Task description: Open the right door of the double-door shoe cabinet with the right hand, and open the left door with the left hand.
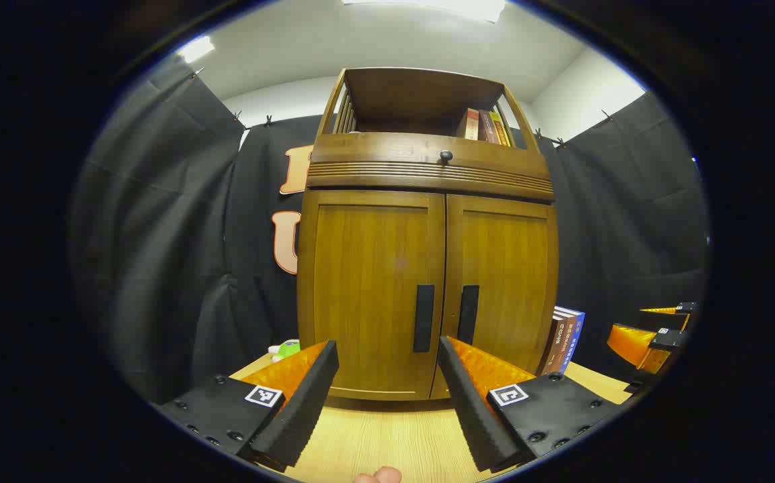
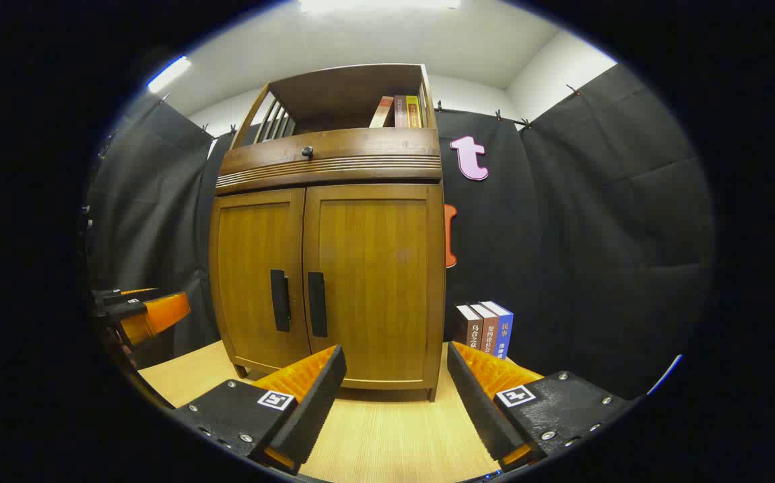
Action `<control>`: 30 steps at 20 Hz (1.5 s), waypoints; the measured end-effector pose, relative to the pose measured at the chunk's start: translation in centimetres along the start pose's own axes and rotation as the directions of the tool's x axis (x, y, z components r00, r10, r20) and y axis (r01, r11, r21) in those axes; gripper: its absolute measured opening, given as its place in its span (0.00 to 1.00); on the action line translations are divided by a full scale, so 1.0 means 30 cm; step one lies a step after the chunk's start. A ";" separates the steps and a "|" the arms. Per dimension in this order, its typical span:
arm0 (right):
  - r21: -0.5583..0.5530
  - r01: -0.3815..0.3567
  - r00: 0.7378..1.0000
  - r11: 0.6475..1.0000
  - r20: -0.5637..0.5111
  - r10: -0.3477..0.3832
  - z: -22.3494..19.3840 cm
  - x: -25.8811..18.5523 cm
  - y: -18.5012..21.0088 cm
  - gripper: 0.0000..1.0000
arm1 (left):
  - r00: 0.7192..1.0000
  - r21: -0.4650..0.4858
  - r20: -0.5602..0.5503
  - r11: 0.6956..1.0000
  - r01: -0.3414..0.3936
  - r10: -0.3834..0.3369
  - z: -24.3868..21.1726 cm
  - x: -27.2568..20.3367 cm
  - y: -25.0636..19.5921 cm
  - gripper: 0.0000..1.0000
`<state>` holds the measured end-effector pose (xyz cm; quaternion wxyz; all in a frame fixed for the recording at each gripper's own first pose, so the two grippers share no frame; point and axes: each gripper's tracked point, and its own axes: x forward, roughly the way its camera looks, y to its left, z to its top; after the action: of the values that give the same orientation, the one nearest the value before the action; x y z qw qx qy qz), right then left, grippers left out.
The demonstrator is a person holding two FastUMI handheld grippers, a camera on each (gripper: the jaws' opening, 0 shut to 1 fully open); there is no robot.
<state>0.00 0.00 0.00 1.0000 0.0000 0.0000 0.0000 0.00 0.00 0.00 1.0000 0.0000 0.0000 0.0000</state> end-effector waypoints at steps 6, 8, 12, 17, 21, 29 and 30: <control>0.009 0.009 1.000 1.000 0.007 -0.010 0.015 0.009 -0.015 1.00 | 1.000 0.020 0.003 1.000 -0.004 0.004 -0.001 -0.009 0.000 0.94; 0.012 0.013 1.000 1.000 0.005 -0.013 0.016 0.012 -0.018 0.94 | 1.000 0.022 0.004 1.000 -0.004 0.004 0.004 -0.003 -0.003 0.94; 0.011 0.023 1.000 1.000 0.011 -0.023 0.028 0.010 -0.022 0.98 | 1.000 0.027 0.013 1.000 -0.001 0.001 0.011 -0.001 -0.006 0.94; 0.012 0.032 0.999 0.999 0.019 -0.032 0.042 0.009 -0.028 0.94 | 1.000 0.016 0.004 1.000 0.000 -0.001 0.001 0.008 -0.003 0.94; 0.013 0.040 0.999 0.999 0.016 -0.041 0.038 0.005 -0.033 0.94 | 1.000 0.015 -0.001 1.000 -0.008 0.008 -0.005 0.006 0.009 0.94; 0.029 0.057 0.998 0.998 0.022 -0.058 0.044 0.008 -0.044 0.94 | 1.000 0.021 0.003 1.000 -0.015 0.015 0.000 0.004 0.012 0.94; 0.033 0.054 0.998 0.998 0.026 -0.055 0.049 0.014 -0.040 0.94 | 1.000 0.020 0.004 1.000 -0.018 0.018 0.001 0.002 0.016 0.94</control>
<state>0.43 -1.19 1.48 0.9994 0.0164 -0.0133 -0.0272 0.06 0.49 0.03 0.9999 0.0102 -0.0020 0.0089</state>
